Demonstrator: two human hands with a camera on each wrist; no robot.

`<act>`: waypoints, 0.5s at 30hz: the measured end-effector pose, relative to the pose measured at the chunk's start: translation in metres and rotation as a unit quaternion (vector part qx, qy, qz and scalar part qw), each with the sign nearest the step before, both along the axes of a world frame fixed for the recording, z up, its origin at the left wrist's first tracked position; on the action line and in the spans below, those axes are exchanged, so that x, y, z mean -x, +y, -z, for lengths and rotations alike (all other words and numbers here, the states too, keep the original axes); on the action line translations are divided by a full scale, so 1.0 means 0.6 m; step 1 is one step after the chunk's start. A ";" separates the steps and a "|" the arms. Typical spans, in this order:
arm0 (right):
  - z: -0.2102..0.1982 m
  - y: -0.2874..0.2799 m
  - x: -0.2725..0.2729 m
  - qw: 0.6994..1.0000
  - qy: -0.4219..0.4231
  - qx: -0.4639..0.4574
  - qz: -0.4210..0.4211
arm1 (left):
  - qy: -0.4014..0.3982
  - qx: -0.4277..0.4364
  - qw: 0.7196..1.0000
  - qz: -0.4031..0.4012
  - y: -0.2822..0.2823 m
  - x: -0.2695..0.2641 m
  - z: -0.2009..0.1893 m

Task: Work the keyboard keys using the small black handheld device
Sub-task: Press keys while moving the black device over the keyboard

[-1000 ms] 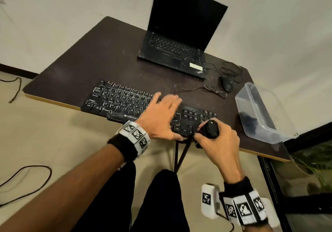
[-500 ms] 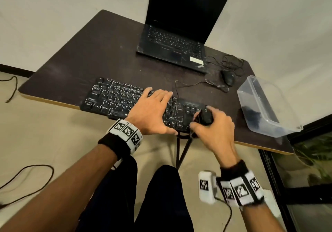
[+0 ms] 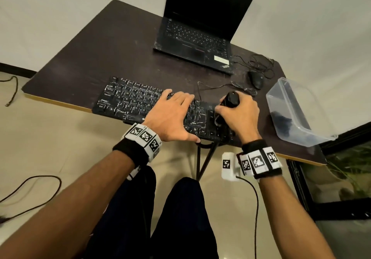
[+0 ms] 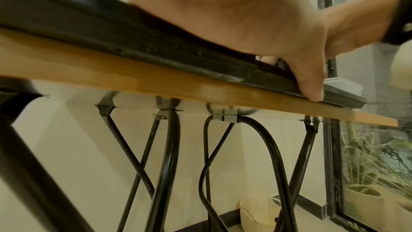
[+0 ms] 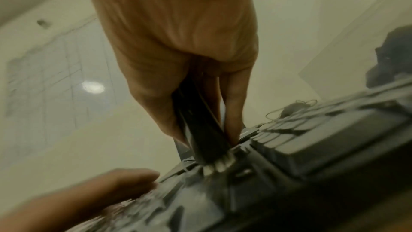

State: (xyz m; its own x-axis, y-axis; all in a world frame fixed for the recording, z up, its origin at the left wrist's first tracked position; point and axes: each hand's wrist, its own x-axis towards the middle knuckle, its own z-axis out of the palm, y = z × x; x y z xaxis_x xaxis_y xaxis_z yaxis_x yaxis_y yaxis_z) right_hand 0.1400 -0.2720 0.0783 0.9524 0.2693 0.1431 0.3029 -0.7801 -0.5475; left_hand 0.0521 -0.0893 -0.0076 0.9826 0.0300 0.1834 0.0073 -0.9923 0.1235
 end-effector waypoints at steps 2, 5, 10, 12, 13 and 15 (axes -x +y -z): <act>-0.003 0.003 0.008 1.000 0.011 0.009 -0.015 | -0.003 0.002 1.000 -0.001 0.001 0.001 -0.001; 0.008 -0.022 0.066 0.995 0.009 0.071 -0.072 | -0.010 -0.006 1.000 -0.001 0.001 0.000 0.003; 0.008 0.008 0.028 1.000 -0.019 0.012 -0.019 | -0.002 -0.007 1.000 0.001 0.002 0.000 0.002; 0.003 0.015 0.024 1.000 -0.014 0.008 -0.022 | -0.005 -0.003 1.000 -0.001 0.003 -0.001 0.002; 0.002 0.010 0.037 0.999 -0.005 0.019 -0.033 | -0.005 0.001 1.000 -0.001 0.002 0.000 0.002; 0.010 -0.006 0.081 0.997 -0.005 0.049 -0.063 | -0.011 0.005 1.000 -0.002 0.004 -0.001 0.003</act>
State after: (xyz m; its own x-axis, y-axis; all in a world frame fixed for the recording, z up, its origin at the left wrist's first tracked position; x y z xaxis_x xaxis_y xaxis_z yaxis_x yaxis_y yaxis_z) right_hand 0.0913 -0.2757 0.0726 0.9083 0.4008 0.1196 0.4078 -0.7850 -0.4663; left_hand 0.0528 -0.0869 -0.0093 0.9783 0.0357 0.2039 0.0082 -0.9909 0.1342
